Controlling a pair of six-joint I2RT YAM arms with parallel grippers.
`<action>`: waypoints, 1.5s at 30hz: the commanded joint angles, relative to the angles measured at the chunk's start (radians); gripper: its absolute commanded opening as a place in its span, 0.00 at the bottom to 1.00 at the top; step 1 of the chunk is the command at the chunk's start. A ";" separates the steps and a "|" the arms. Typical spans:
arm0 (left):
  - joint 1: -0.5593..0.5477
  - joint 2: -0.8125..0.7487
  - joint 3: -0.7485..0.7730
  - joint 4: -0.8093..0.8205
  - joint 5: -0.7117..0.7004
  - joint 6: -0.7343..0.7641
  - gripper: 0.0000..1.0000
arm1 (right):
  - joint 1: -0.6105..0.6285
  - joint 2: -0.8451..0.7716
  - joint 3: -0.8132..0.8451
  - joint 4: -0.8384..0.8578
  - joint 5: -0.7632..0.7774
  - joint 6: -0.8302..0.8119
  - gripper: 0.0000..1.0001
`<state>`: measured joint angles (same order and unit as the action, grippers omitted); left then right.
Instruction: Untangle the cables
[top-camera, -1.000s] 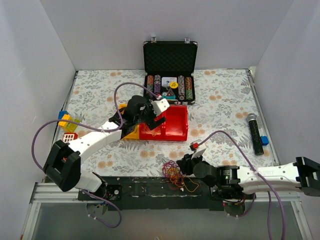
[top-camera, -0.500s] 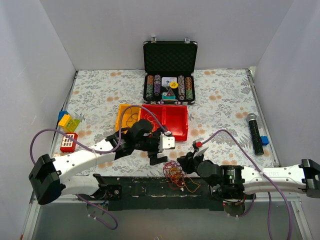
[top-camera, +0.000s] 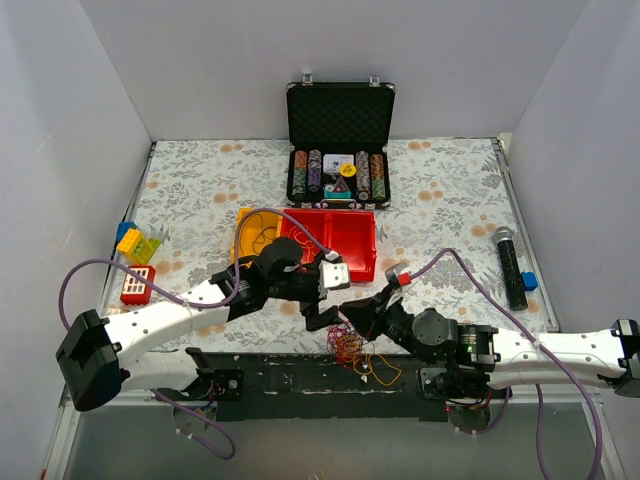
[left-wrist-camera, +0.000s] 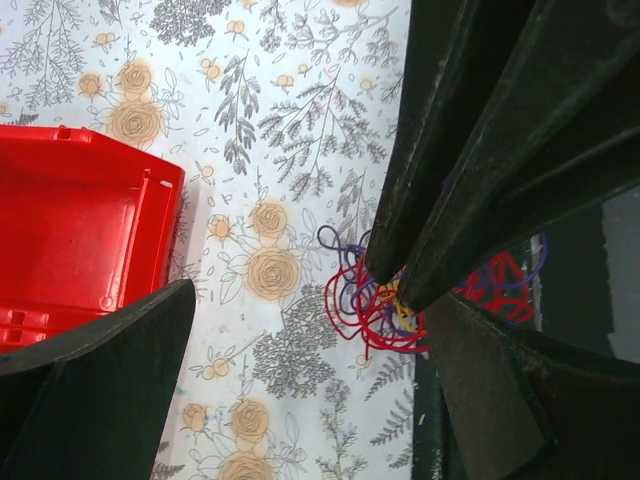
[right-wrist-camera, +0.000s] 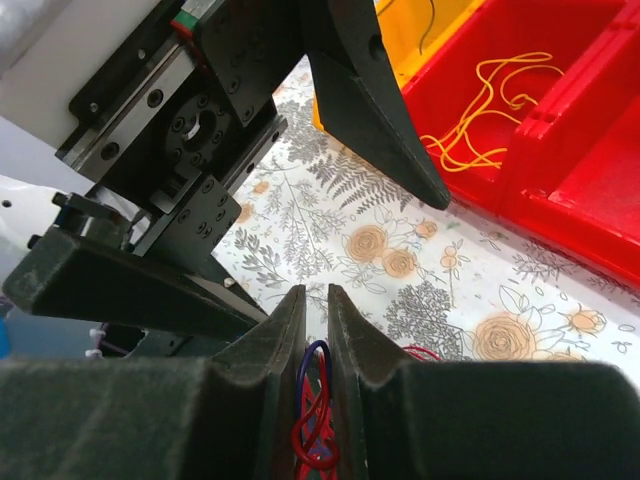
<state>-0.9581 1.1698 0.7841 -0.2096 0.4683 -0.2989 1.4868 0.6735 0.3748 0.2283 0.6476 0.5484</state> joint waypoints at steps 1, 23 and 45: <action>-0.004 -0.050 0.027 0.044 0.055 -0.156 0.98 | 0.004 0.001 0.056 0.105 -0.028 -0.039 0.21; -0.004 -0.058 0.053 0.128 0.220 -0.396 0.08 | 0.004 0.000 0.058 0.227 -0.054 -0.030 0.33; -0.025 -0.039 -0.078 0.136 0.024 -0.223 0.71 | 0.004 -0.153 0.114 -0.178 0.187 0.060 0.48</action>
<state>-0.9684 1.1240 0.7399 -0.0181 0.5999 -0.7048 1.4864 0.5705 0.4053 0.3035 0.6949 0.5320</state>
